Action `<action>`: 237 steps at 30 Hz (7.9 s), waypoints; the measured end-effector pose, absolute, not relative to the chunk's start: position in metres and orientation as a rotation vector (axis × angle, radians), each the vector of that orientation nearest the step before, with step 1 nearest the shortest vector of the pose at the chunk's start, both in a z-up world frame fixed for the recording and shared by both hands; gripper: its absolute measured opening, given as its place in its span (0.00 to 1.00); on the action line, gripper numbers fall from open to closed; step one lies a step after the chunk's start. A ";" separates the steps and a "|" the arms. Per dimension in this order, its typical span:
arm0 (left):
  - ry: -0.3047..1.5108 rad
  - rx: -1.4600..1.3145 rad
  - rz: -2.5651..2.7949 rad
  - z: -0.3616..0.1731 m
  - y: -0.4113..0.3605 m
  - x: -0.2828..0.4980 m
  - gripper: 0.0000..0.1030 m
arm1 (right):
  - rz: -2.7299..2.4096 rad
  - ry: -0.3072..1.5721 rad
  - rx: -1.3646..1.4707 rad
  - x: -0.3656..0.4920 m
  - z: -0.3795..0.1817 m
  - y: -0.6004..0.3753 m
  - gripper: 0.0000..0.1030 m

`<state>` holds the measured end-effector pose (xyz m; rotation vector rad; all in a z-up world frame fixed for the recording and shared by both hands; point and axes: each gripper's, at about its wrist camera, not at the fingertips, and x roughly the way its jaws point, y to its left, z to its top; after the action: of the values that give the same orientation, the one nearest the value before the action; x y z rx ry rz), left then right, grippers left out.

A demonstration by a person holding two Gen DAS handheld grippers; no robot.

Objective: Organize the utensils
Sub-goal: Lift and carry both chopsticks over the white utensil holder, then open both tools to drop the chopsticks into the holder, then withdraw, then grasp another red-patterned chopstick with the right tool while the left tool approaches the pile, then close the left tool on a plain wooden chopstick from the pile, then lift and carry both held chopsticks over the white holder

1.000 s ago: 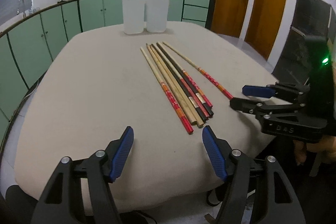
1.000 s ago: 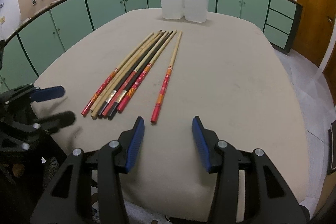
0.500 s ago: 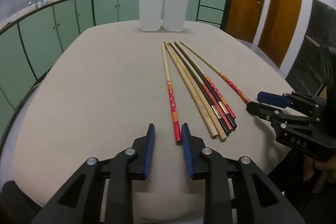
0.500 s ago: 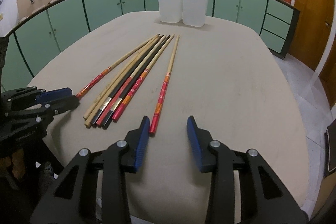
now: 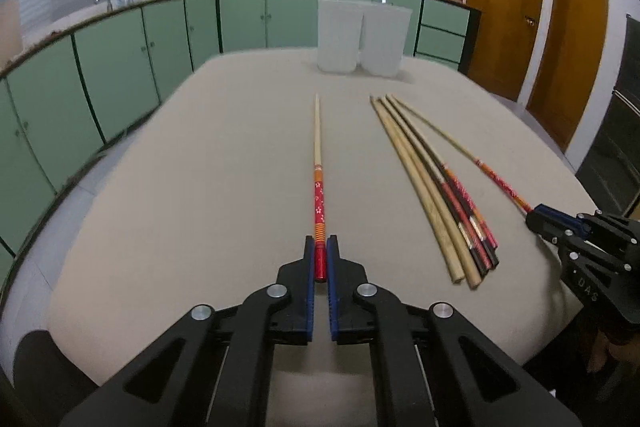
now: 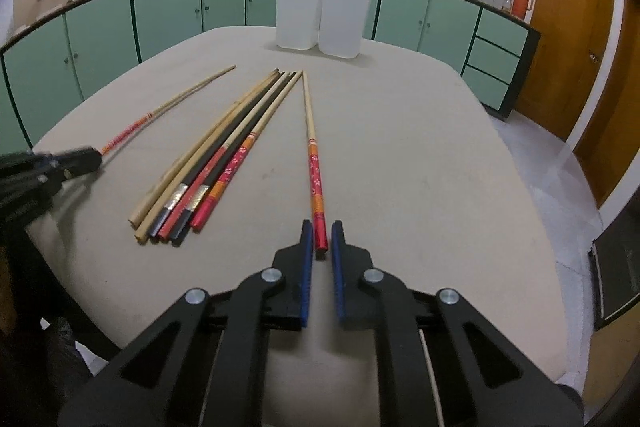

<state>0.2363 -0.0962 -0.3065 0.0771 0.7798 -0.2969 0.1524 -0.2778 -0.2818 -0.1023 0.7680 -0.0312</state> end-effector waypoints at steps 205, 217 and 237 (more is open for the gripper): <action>0.625 0.023 -0.441 -0.171 -0.083 0.253 0.06 | 0.029 0.580 -0.040 0.144 -0.118 -0.301 0.05; 0.656 0.037 -0.510 -0.117 -0.088 0.316 0.06 | 0.139 0.711 -0.141 0.232 -0.067 -0.297 0.05; 0.679 0.100 -0.571 -0.045 -0.124 0.394 0.06 | 0.202 0.820 -0.127 0.311 0.006 -0.309 0.05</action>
<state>0.3944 -0.1242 -0.0446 0.0998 0.6788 -0.5710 0.3111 -0.3087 0.0061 -0.1265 0.8200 0.2016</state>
